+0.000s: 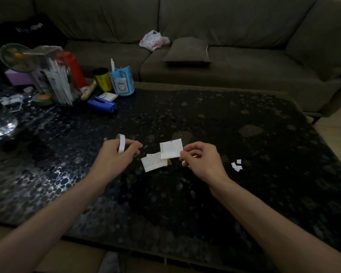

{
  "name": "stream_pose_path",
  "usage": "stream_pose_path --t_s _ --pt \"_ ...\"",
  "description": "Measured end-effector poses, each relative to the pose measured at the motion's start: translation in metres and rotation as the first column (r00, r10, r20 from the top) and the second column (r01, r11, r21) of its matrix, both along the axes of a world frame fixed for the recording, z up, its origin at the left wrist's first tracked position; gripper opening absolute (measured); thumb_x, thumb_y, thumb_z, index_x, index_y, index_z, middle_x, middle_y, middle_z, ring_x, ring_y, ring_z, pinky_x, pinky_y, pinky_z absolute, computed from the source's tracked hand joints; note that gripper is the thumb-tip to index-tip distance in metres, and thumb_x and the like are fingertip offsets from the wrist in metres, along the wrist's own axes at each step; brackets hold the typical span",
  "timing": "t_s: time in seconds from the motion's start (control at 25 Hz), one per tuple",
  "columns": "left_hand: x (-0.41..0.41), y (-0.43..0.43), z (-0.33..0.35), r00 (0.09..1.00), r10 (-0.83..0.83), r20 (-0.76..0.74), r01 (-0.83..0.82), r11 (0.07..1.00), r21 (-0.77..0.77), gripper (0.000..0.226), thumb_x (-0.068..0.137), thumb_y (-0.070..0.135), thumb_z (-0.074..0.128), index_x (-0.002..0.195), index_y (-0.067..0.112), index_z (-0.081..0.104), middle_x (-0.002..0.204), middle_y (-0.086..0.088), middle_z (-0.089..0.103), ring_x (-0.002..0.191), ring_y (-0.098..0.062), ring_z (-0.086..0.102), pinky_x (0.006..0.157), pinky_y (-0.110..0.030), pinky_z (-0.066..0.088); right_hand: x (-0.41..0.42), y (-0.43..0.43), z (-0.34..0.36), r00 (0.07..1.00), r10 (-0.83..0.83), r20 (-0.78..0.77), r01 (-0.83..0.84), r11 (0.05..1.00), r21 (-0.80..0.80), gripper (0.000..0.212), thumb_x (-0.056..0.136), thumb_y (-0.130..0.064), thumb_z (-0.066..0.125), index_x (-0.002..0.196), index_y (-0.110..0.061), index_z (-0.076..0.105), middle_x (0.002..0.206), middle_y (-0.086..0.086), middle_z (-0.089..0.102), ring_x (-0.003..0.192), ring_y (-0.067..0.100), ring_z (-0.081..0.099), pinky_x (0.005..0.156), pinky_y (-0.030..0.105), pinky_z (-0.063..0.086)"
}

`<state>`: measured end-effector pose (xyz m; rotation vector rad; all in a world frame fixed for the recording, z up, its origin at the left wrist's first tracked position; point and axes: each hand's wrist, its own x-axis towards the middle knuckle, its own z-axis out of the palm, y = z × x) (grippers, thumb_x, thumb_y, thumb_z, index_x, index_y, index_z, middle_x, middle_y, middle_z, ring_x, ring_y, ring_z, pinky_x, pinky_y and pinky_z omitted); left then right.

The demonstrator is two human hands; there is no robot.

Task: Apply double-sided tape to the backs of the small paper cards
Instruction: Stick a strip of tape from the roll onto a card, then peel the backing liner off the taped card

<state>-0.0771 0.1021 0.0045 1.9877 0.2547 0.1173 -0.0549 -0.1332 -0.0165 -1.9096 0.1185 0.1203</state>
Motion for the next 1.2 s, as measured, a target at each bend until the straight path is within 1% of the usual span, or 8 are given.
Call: stream_pose_path --t_s 0.2,0.36,0.48,0.56,0.72,0.88,1.04,1.2 --pt "-0.007 0.010 0.003 0.998 0.051 0.044 -0.052 0.998 0.026 0.033 0.110 0.030 0.043 0.099 0.021 0.073 0.085 0.000 0.066 0.067 -0.010 0.059 0.060 -0.025 0.043 0.004 0.030 -0.010 0.998 0.061 -0.015 -0.062 0.997 -0.056 0.012 0.091 -0.032 0.080 0.093 -0.032 0.068 0.073 -0.018 0.075 0.065 -0.004 0.072 0.055 0.013 0.051" --pt "-0.012 0.012 0.005 0.989 -0.126 0.073 0.124 0.992 0.039 0.031 0.109 0.032 0.047 0.103 0.020 0.075 0.076 0.007 0.070 0.066 -0.008 0.065 0.061 -0.022 0.051 -0.002 0.036 -0.015 0.995 0.031 0.091 -0.001 0.950 -0.312 0.016 0.094 -0.046 0.073 0.092 -0.032 0.067 0.068 -0.008 0.071 0.057 0.002 0.068 0.044 0.016 0.048" --pt "-0.020 0.005 -0.003 0.971 -0.226 0.078 0.199 0.945 0.260 0.038 0.104 0.044 0.053 0.082 0.026 0.079 0.084 0.019 0.077 0.081 -0.001 0.073 0.078 -0.031 0.056 -0.007 0.027 -0.006 0.987 0.056 0.151 -0.006 0.948 -0.318 0.009 0.099 -0.043 0.068 0.097 -0.035 0.070 0.077 -0.013 0.070 0.069 0.002 0.069 0.059 0.019 0.051" --pt "-0.024 -0.004 -0.003 0.945 -0.324 0.050 0.291 0.898 0.330 0.039 0.102 0.052 0.053 0.080 0.030 0.077 0.078 0.021 0.075 0.072 0.003 0.070 0.072 -0.029 0.051 -0.012 0.020 0.004 0.968 0.157 0.196 -0.105 0.962 -0.252 0.007 0.098 -0.036 0.070 0.105 -0.040 0.069 0.089 -0.016 0.070 0.079 0.001 0.070 0.066 0.020 0.057" --pt "-0.026 -0.026 0.004 0.854 -0.513 0.082 0.491 0.849 0.195 0.027 0.107 0.040 0.047 0.104 0.027 0.070 0.074 0.014 0.066 0.065 -0.003 0.060 0.060 -0.024 0.047 -0.027 0.014 0.016 0.895 0.337 0.292 -0.297 0.939 -0.174 0.032 0.101 -0.030 0.067 0.130 -0.042 0.063 0.104 -0.020 0.071 0.098 -0.006 0.069 0.077 0.016 0.058" --pt "-0.031 -0.047 0.005 0.811 -0.570 0.129 0.550 0.819 0.161 0.031 0.111 0.034 0.038 0.105 0.015 0.062 0.084 -0.007 0.059 0.076 -0.028 0.054 0.068 -0.051 0.047 -0.036 0.000 0.023 0.866 0.318 0.385 -0.270 0.947 -0.174 0.037 0.098 -0.040 0.067 0.134 -0.044 0.061 0.112 -0.023 0.066 0.105 -0.008 0.064 0.079 0.009 0.054" --pt "-0.030 -0.060 0.009 0.759 -0.640 0.121 0.608 0.763 0.221 0.028 0.112 0.023 0.036 0.098 0.013 0.058 0.079 0.005 0.057 0.071 -0.013 0.052 0.065 -0.035 0.047 -0.041 -0.019 0.028 0.841 0.293 0.455 -0.205 0.950 -0.235 0.043 0.097 -0.036 0.069 0.139 -0.042 0.059 0.117 -0.024 0.061 0.112 -0.007 0.060 0.088 0.005 0.047" --pt "-0.024 -0.071 0.011 0.734 -0.667 0.125 0.631 0.739 0.235 0.033 0.109 0.029 0.037 0.106 0.010 0.064 0.089 0.006 0.072 0.085 -0.015 0.071 0.079 -0.031 0.056 -0.046 -0.033 0.030 0.820 0.264 0.508 -0.133 0.951 -0.280 0.041 0.098 -0.029 0.070 0.138 -0.034 0.065 0.125 -0.019 0.065 0.116 -0.001 0.060 0.096 0.020 0.052"
